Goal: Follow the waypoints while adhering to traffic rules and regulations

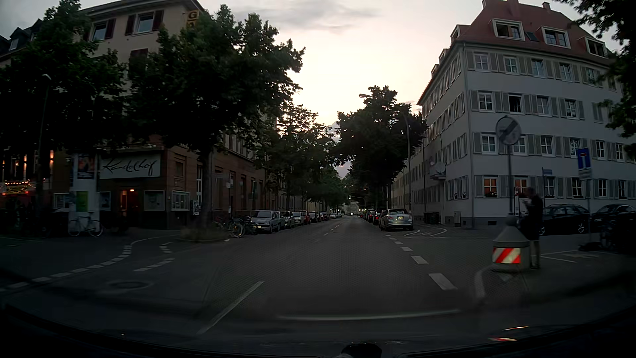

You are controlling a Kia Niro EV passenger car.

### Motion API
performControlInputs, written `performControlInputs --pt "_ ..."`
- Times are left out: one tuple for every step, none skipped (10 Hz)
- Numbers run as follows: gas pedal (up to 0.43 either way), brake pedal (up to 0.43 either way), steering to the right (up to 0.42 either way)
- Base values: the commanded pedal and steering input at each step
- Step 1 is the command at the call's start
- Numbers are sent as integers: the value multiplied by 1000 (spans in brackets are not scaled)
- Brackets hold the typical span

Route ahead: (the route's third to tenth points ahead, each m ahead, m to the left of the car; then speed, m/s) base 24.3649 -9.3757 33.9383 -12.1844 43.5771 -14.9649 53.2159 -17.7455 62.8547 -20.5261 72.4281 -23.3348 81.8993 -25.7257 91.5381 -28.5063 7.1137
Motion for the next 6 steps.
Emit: performControlInputs --pt "79 0 17" --pt "79 0 17" --pt "79 0 16" --pt "79 0 15" --pt "79 0 13" --pt "87 0 12"
